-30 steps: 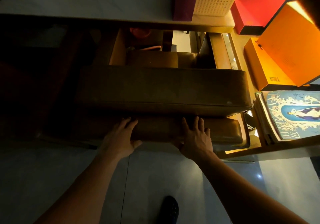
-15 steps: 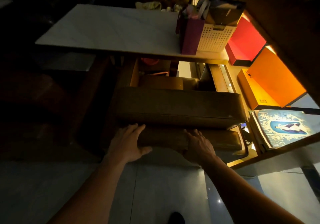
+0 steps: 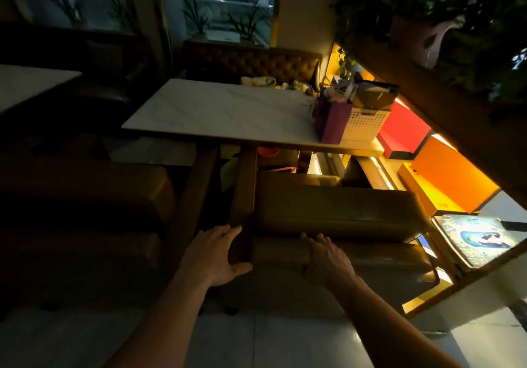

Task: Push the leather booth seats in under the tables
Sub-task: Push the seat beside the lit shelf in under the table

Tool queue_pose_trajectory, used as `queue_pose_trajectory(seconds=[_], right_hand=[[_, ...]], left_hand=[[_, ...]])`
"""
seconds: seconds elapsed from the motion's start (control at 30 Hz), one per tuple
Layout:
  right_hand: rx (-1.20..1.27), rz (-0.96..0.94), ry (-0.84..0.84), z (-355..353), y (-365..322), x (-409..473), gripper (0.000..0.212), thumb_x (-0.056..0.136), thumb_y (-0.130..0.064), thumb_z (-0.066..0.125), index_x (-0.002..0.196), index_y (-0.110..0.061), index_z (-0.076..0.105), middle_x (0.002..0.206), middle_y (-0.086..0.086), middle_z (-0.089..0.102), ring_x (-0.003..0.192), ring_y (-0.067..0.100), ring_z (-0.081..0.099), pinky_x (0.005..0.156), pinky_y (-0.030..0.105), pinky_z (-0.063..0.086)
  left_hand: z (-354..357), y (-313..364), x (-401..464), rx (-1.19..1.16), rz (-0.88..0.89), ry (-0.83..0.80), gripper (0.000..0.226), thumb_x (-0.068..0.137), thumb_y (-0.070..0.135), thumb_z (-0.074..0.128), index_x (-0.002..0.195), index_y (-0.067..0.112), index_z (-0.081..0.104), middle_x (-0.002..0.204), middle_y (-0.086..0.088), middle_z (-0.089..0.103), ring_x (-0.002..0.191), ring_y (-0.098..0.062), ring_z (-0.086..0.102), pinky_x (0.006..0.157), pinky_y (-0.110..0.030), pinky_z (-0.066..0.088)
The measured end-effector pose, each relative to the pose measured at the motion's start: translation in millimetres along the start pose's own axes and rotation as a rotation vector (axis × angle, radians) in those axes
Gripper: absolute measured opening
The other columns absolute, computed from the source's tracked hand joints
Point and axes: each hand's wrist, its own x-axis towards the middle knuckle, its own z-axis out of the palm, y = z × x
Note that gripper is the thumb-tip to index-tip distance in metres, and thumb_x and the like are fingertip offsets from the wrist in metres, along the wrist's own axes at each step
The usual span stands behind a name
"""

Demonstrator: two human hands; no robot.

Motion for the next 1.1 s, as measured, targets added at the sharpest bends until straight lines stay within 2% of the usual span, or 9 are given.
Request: queue_pose_trajectory(seconds=[0.13, 0.23, 0.3, 0.43, 0.57, 0.7, 0.83, 0.97, 1.1], right_hand=[[0.007, -0.053, -0.04, 13, -63, 0, 0.092, 0.084, -0.06, 0.064, 0.157, -0.03, 0.015, 0.162, 0.012, 0.02, 0.149, 0.032, 0.019, 0.117, 0.048, 0.029], [0.004, -0.104, -0.032, 20, -109, 8, 0.089, 0.081, -0.072, 0.054, 0.153, -0.029, 0.024, 0.155, 0.011, 0.031, 0.143, 0.033, 0.029, 0.112, 0.049, 0.034], [-0.011, -0.141, -0.035, 25, -140, 18, 0.09, 0.081, -0.074, 0.052, 0.154, -0.03, 0.022, 0.155, 0.012, 0.031, 0.143, 0.033, 0.029, 0.113, 0.049, 0.033], [-0.033, -0.211, -0.068, 42, -204, 44, 0.087, 0.086, -0.07, 0.052, 0.156, -0.03, 0.018, 0.156, 0.011, 0.029, 0.142, 0.032, 0.029, 0.113, 0.049, 0.033], [-0.062, -0.268, -0.144, 66, -275, 74, 0.084, 0.089, -0.062, 0.055, 0.156, -0.033, 0.013, 0.162, 0.011, 0.018, 0.148, 0.033, 0.019, 0.118, 0.05, 0.025], [-0.035, -0.325, -0.203, 86, -348, 101, 0.078, 0.088, -0.045, 0.065, 0.152, -0.031, 0.023, 0.157, 0.01, 0.027, 0.146, 0.035, 0.023, 0.117, 0.05, 0.028], [0.012, -0.34, -0.236, 102, -410, 124, 0.082, 0.085, -0.047, 0.066, 0.153, -0.034, 0.022, 0.16, 0.009, 0.024, 0.147, 0.033, 0.022, 0.117, 0.05, 0.029], [0.035, -0.331, -0.23, 117, -446, 144, 0.082, 0.08, -0.05, 0.066, 0.149, -0.041, 0.023, 0.154, 0.004, 0.031, 0.141, 0.031, 0.031, 0.114, 0.05, 0.034], [0.014, -0.268, -0.253, 132, -464, 162, 0.082, 0.081, -0.054, 0.061, 0.151, -0.037, 0.022, 0.156, 0.006, 0.028, 0.143, 0.033, 0.029, 0.114, 0.048, 0.033]], left_hand=[[-11, -53, -26, 0.014, -0.039, 0.024, 0.095, 0.078, 0.076, 0.055, 0.153, 0.038, 0.01, 0.162, 0.006, 0.013, 0.146, -0.02, 0.018, 0.118, -0.047, 0.018], [-18, -96, -35, -0.039, -0.078, 0.054, 0.096, 0.076, 0.078, 0.054, 0.152, 0.04, 0.011, 0.162, 0.007, 0.014, 0.145, -0.021, 0.019, 0.117, -0.047, 0.022], [-23, -125, -40, -0.084, -0.115, 0.069, 0.095, 0.076, 0.076, 0.056, 0.152, 0.04, 0.012, 0.162, 0.008, 0.014, 0.145, -0.022, 0.019, 0.115, -0.045, 0.025], [-28, -187, -52, -0.12, -0.187, 0.11, 0.096, 0.076, 0.077, 0.056, 0.153, 0.04, 0.011, 0.161, 0.008, 0.014, 0.145, -0.021, 0.018, 0.115, -0.043, 0.026], [-33, -256, -66, -0.122, -0.268, 0.123, 0.094, 0.078, 0.075, 0.055, 0.153, 0.039, 0.011, 0.162, 0.007, 0.014, 0.147, -0.019, 0.016, 0.117, -0.041, 0.02], [-45, -328, -75, -0.138, -0.349, 0.099, 0.098, 0.074, 0.079, 0.054, 0.153, 0.038, 0.013, 0.161, 0.007, 0.017, 0.146, -0.018, 0.019, 0.118, -0.039, 0.021], [-62, -400, -74, -0.15, -0.396, 0.08, 0.111, 0.059, 0.087, 0.039, 0.154, 0.034, 0.017, 0.16, 0.004, 0.02, 0.145, -0.017, 0.022, 0.116, -0.038, 0.023], [-68, -462, -62, -0.148, -0.426, 0.066, 0.097, 0.076, 0.073, 0.059, 0.154, 0.034, 0.016, 0.161, 0.003, 0.019, 0.145, -0.02, 0.022, 0.114, -0.038, 0.027], [-63, -518, -49, -0.114, -0.432, 0.029, 0.091, 0.081, 0.067, 0.06, 0.154, 0.035, 0.017, 0.16, 0.005, 0.02, 0.143, -0.021, 0.025, 0.11, -0.04, 0.033]])
